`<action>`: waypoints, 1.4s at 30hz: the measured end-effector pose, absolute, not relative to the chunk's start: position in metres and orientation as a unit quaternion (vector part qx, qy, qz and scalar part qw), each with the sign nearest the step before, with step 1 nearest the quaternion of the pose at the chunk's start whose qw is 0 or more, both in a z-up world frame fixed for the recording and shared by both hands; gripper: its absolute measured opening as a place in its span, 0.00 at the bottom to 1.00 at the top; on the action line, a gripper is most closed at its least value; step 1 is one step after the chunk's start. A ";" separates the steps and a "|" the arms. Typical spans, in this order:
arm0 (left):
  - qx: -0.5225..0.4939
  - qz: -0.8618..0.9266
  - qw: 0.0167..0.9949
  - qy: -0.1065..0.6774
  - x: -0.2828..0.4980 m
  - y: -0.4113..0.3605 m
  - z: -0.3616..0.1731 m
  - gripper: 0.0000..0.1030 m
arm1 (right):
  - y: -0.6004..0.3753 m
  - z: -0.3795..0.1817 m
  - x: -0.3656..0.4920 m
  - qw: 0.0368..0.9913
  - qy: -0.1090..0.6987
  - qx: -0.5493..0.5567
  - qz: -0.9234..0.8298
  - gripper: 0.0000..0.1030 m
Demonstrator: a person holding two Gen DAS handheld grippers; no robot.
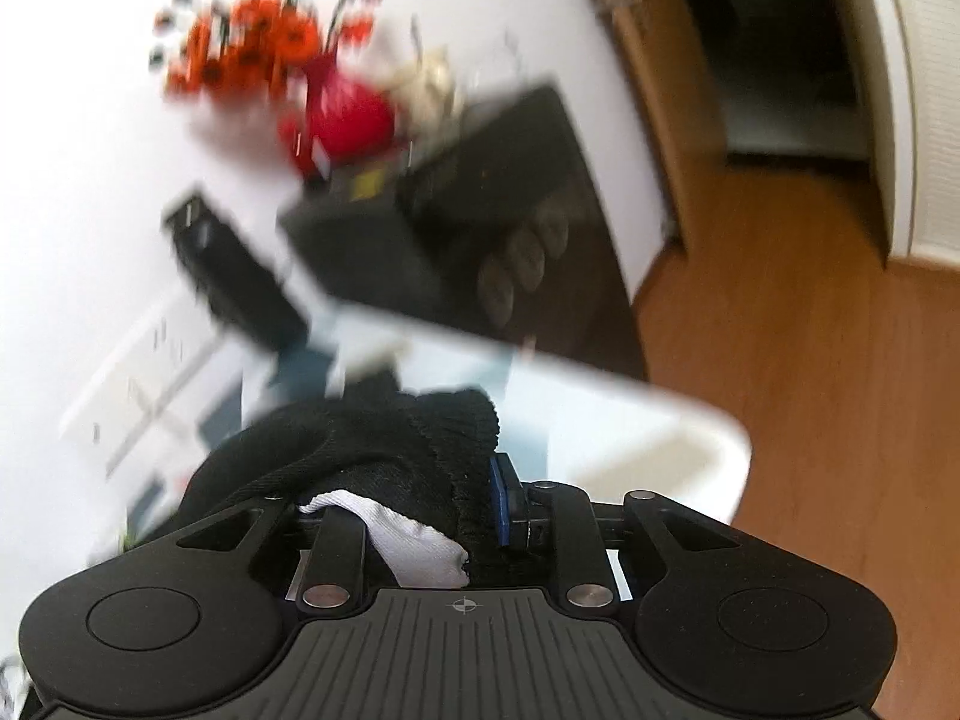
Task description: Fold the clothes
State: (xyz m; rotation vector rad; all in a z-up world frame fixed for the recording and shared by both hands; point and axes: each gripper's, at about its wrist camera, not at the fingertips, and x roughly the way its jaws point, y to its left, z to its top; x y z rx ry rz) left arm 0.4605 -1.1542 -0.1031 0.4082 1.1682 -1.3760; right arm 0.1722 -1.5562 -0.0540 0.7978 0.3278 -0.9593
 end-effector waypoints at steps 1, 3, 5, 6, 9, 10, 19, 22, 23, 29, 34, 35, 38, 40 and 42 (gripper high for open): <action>0.168 -0.608 0.580 0.516 0.453 -1.158 -0.103 0.10 | -1.562 -0.051 0.173 0.799 0.152 0.364 -0.454 0.19; 0.152 -0.617 0.550 0.542 0.443 -1.167 -0.112 0.10 | -1.572 -0.050 0.175 0.797 0.160 0.351 -0.466 0.19; 0.154 -0.588 0.570 0.553 0.440 -1.171 -0.127 0.10 | -1.579 -0.057 0.184 0.791 0.195 0.343 -0.467 0.26; 0.156 -0.570 0.583 0.557 0.439 -1.173 -0.134 0.10 | -1.581 -0.061 0.190 0.787 0.219 0.340 -0.465 0.32; 0.125 -0.504 0.640 0.566 0.457 -1.168 -0.152 0.11 | -1.583 -0.074 0.205 0.782 0.281 0.335 -0.445 0.55; 0.103 -0.486 0.655 0.569 0.466 -1.164 -0.154 0.11 | -1.579 -0.076 0.208 0.785 0.293 0.331 -0.434 0.67; 0.047 -0.362 0.744 0.559 0.514 -1.125 -0.153 0.77 | -1.541 -0.051 0.250 0.821 0.350 0.277 -0.355 0.84; 0.038 -0.374 0.740 0.558 0.522 -1.121 -0.143 0.83 | -1.525 -0.031 0.259 0.836 0.341 0.270 -0.334 0.88; 0.038 -0.378 0.741 0.554 0.528 -1.126 -0.139 0.85 | -1.522 -0.025 0.261 0.842 0.331 0.270 -0.328 0.88; 0.026 -0.373 0.761 0.531 0.525 -1.061 -0.120 0.91 | -1.494 0.003 0.290 0.882 0.298 0.257 -0.259 0.88; 0.022 -0.335 0.783 0.523 0.525 -0.995 -0.117 0.91 | -1.443 -0.017 0.348 0.898 0.350 0.227 -0.141 0.88; 0.026 -0.318 0.791 0.523 0.523 -0.982 -0.120 0.91 | -1.428 -0.026 0.363 0.898 0.366 0.218 -0.112 0.89; 0.021 -0.260 0.805 0.533 0.520 -0.941 -0.134 0.91 | -1.378 -0.053 0.401 0.890 0.417 0.181 -0.027 0.89; 0.014 -0.221 0.813 0.539 0.520 -0.911 -0.140 0.91 | -1.344 -0.066 0.419 0.888 0.440 0.136 0.016 0.94; 0.010 -0.194 0.823 0.534 0.520 -0.893 -0.144 0.91 | -1.310 -0.075 0.433 0.889 0.449 0.077 0.055 0.95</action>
